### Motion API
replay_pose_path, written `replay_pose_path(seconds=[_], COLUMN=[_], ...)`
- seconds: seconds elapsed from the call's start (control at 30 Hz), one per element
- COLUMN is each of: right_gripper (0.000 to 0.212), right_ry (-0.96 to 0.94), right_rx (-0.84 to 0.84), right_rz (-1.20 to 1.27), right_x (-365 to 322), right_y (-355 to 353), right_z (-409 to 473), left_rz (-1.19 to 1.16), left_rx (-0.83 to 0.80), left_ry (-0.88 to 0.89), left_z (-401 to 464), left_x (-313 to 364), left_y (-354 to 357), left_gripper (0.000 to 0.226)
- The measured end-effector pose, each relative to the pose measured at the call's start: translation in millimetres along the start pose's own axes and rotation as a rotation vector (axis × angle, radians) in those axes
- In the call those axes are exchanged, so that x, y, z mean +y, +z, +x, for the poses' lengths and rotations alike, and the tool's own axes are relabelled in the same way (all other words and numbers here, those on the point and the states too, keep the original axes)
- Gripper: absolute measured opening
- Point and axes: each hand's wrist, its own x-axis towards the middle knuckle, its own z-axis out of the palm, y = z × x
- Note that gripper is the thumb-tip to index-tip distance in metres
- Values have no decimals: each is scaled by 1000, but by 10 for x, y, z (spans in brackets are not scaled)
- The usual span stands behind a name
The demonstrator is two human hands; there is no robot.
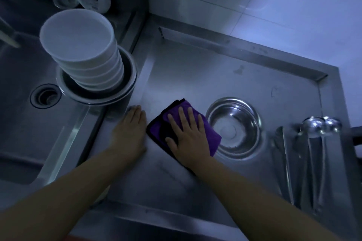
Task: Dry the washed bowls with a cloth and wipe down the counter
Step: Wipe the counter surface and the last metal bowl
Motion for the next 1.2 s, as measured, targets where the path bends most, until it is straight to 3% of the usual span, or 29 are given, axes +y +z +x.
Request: replay_pose_path(seconds=[0.17,0.3,0.43,0.6,0.73,0.97,1.1,1.2], right_gripper=[68,75,78,75,71,68,68,61], right_ry=[-61,-180,-351,-56,95,-104,-205,-279], right_rx=[-39,-102,-122,-83,-68,-55,-132,-222], right_rz=[-33,-57,-100,-54,-34,37,57,107], right_x=[-97,29,202,-116,-508,-1200,-1415,-1319], right_y=[33,49,-60,-67,-12,158,202,167], right_z=[-691,-1239,-1126,-347,141,-302,-738,-916], left_rz=[20,-24,-85,-147,-126,-211,-191,-175], left_rx=[75,162,203,251,304,409,415,349], left_ry=[86,123,106,77,67,-74,-108,-72], left_z=[-294,-601,-882,-1144,-1270,-1550,-1675,-1721], left_x=[20,-63,-180,-316,-464,-660,-645,-548], left_y=[159,250,306,428,555,611,640,647], left_gripper=[68,68,70,62,34,47,39,49])
